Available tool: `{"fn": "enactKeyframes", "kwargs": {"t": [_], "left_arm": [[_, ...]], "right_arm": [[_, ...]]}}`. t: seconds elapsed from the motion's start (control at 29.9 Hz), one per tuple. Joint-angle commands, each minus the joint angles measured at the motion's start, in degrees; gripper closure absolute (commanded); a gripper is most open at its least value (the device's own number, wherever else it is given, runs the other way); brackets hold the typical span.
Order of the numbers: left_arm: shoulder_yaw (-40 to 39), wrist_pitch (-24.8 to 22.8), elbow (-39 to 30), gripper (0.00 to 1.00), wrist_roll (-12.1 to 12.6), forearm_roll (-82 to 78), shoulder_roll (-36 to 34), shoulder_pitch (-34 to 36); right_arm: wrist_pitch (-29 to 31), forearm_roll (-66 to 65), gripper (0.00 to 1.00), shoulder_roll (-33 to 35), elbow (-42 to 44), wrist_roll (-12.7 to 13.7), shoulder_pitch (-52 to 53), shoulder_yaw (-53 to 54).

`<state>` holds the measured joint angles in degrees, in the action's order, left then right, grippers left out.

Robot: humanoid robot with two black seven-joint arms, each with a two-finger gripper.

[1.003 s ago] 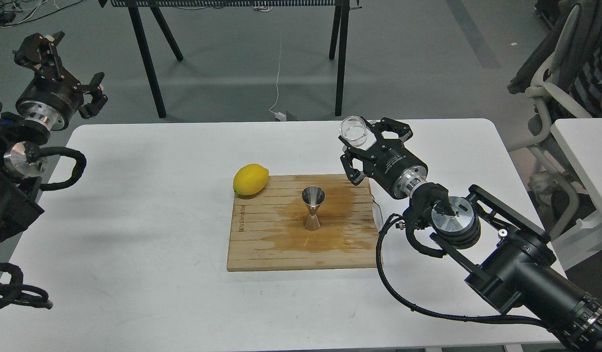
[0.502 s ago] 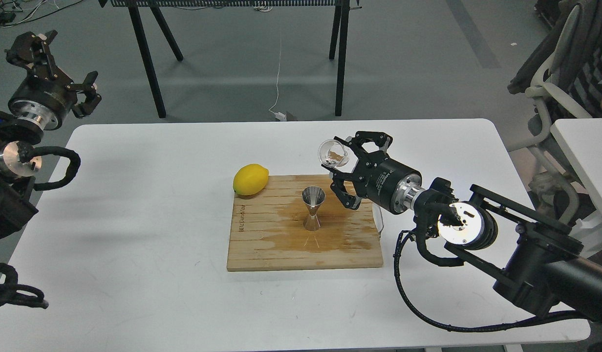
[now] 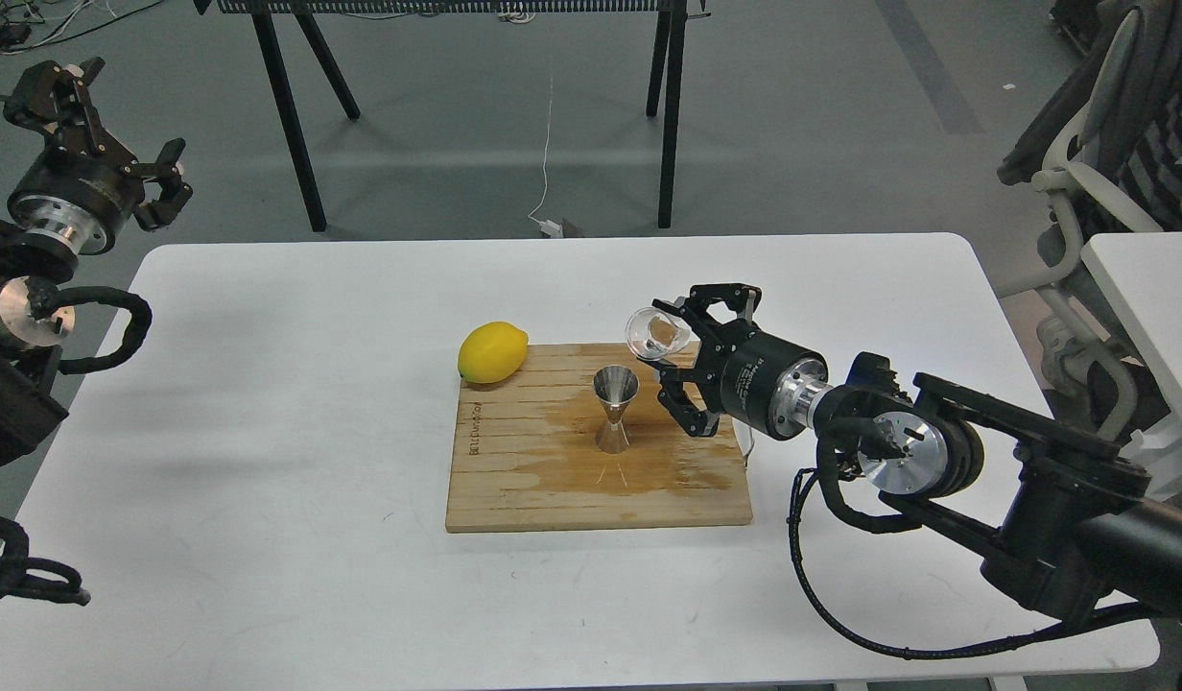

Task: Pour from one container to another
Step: 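Carry the glass cup with the right gripper above the jigger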

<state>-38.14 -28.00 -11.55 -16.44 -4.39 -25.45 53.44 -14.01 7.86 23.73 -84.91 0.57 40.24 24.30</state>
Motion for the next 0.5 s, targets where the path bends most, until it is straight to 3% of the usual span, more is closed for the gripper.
{"fn": "enactKeyframes", "kwargs": {"t": [0.0, 0.47], "left_arm": [[0.0, 0.0, 0.0, 0.00, 0.0, 0.0, 0.0, 0.0], [-0.2, 0.0, 0.0, 0.00, 0.0, 0.1, -0.1, 0.0]], "right_arm": [[-0.5, -0.9, 0.69, 0.0, 0.0, 0.4, 0.8, -1.4], [-1.1, -2.7, 0.69, 0.2, 0.1, 1.5, 3.3, -3.6]]}}
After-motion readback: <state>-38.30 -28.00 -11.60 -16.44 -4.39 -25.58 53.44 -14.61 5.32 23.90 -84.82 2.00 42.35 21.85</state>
